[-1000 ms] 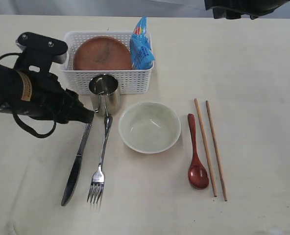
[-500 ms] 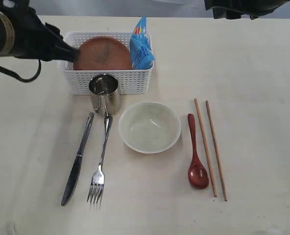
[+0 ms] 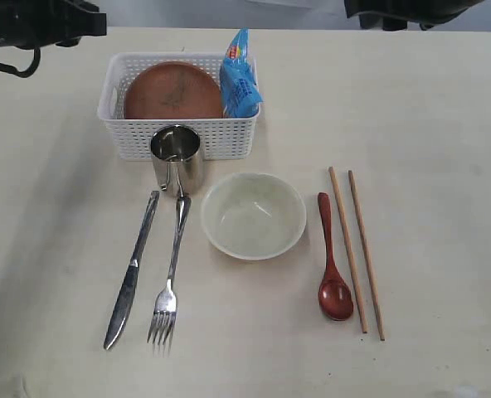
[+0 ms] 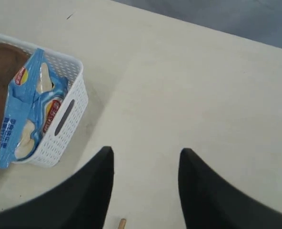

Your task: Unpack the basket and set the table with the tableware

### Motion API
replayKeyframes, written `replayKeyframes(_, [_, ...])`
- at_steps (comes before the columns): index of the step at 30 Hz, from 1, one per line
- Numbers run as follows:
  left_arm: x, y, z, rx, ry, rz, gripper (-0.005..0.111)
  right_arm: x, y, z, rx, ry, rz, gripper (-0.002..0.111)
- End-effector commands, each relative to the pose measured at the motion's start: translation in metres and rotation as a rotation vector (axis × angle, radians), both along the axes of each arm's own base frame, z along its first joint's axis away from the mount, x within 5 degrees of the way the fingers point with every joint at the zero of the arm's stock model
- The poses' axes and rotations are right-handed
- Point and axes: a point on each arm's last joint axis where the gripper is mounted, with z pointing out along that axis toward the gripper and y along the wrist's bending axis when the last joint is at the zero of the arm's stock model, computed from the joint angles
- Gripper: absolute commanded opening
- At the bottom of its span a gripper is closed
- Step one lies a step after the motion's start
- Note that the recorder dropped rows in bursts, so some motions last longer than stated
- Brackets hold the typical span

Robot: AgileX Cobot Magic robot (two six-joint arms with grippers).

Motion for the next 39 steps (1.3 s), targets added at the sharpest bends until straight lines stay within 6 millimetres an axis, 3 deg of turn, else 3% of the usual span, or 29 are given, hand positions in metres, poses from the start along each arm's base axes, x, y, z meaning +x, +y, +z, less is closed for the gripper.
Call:
replayKeyframes(1, [0.017, 0.0, -0.011, -0.002, 0.029, 0.0, 0.042, 0.008, 0.008, -0.01, 0.01, 0.059, 0.077, 0.042])
replayKeyframes(9, [0.024, -0.002, -0.017, 0.042, 0.085, -0.062, 0.042, 0.031, 0.029, -0.035, 0.064, 0.171, 0.211, 0.042])
replayKeyframes(13, [0.024, -0.001, -0.011, -0.058, 0.132, -0.185, 0.042, 0.037, 0.032, -0.041, 0.058, 0.198, 0.24, 0.042])
replayKeyframes(19, [0.027, 0.037, -0.007, -0.183, 0.152, -0.134, 0.042, 0.039, 0.044, -0.035, 0.148, 0.146, 0.33, 0.042])
replayKeyframes(22, [0.026, 0.04, -0.006, -0.195, 0.154, -0.138, 0.042, 0.04, 0.049, -0.029, 0.211, 0.089, 0.366, 0.042])
replayKeyframes(26, [0.033, 0.043, -0.021, -0.179, 0.187, -0.098, 0.042, 0.036, 0.072, -0.03, 0.207, 0.043, 0.405, 0.042])
replayKeyframes(29, [0.044, 0.048, -0.048, -0.188, 0.249, -0.056, 0.042, 0.035, 0.096, -0.042, 0.174, 0.016, 0.43, 0.042])
replayKeyframes(34, [0.054, 0.043, -0.063, -0.246, 0.291, -0.117, 0.042, 0.048, 0.098, -0.063, 0.148, -0.002, 0.358, 0.042])
replayKeyframes(39, [0.055, 0.045, -0.064, -0.218, 0.285, -0.097, 0.042, 0.051, 0.098, -0.073, 0.14, 0.018, 0.355, 0.042])
